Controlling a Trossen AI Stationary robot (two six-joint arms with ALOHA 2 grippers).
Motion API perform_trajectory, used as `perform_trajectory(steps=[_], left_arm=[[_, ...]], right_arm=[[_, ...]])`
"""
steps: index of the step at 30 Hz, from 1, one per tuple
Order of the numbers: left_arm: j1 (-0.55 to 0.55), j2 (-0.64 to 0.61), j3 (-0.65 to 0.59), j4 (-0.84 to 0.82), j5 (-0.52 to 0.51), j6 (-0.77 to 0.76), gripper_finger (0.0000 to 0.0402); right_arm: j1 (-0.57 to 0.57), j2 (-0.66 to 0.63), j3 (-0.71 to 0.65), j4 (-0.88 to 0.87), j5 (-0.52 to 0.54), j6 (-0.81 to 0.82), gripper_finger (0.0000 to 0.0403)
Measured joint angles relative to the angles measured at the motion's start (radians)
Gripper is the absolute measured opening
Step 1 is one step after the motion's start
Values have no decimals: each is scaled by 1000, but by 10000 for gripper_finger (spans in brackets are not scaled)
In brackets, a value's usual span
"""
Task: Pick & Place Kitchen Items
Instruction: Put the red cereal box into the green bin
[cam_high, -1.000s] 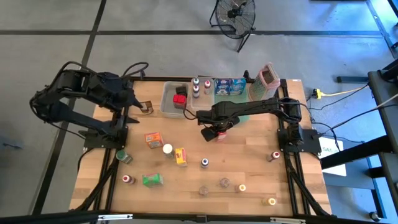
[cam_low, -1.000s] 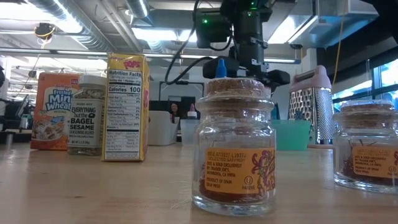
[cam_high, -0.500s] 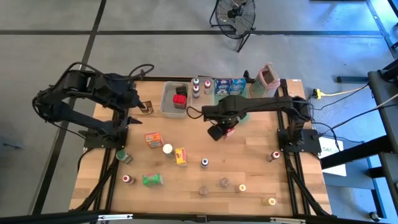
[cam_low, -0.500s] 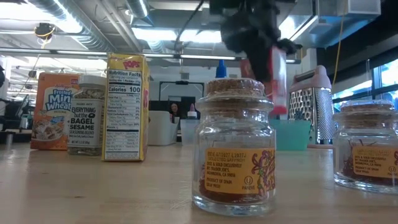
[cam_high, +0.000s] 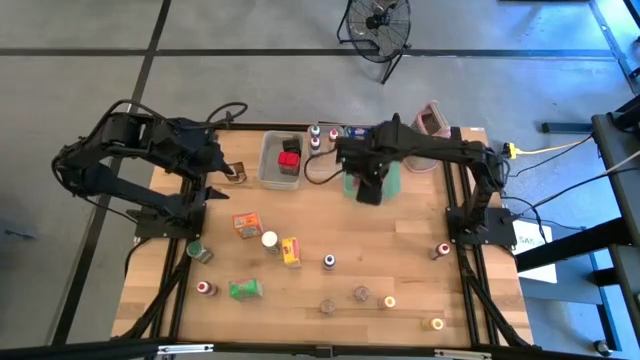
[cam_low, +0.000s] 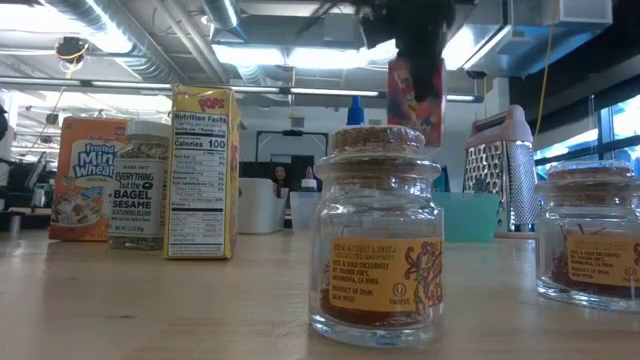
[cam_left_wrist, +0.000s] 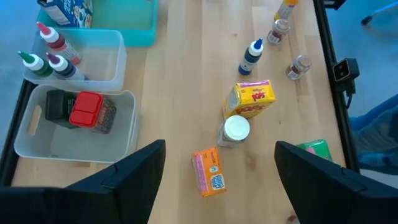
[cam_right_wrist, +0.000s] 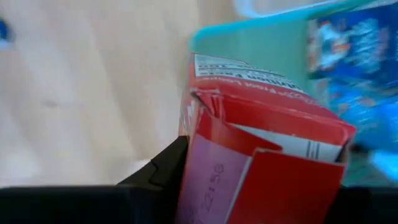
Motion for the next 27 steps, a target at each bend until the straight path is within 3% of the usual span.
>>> perform_trajectory(steps=[10,23,27], left_arm=[[0,2,0,13,-47,-31,298],[0,6,0,56,-62,-88,299],[0,13,0,66,-107,-88,298]], right_arm=[[-214,0,0,99,-16,-483,140],[-274,3,-163,252,-94,-693,140],[-291,3,-212,331,-112,-726,140]])
